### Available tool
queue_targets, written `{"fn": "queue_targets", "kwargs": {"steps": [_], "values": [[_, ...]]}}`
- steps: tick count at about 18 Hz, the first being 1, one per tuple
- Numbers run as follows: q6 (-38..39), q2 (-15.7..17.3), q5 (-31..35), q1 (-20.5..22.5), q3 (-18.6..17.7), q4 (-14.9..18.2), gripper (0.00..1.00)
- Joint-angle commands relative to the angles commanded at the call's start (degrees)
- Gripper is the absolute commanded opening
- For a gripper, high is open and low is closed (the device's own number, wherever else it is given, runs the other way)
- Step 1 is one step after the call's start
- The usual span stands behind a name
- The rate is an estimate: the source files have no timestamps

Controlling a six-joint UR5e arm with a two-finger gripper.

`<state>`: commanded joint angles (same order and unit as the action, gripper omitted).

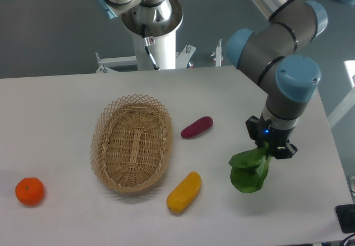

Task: Pick up the green vegetable from the basket
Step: 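Lift the bok choy out of the basket and carry it aside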

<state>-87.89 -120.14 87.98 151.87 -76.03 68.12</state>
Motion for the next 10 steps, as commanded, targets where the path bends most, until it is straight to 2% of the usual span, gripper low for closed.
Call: {"fn": "queue_targets", "kwargs": {"steps": [10], "values": [[-1.8,-0.5,-0.4,1.3,0.3,-0.1,0.29]]}}
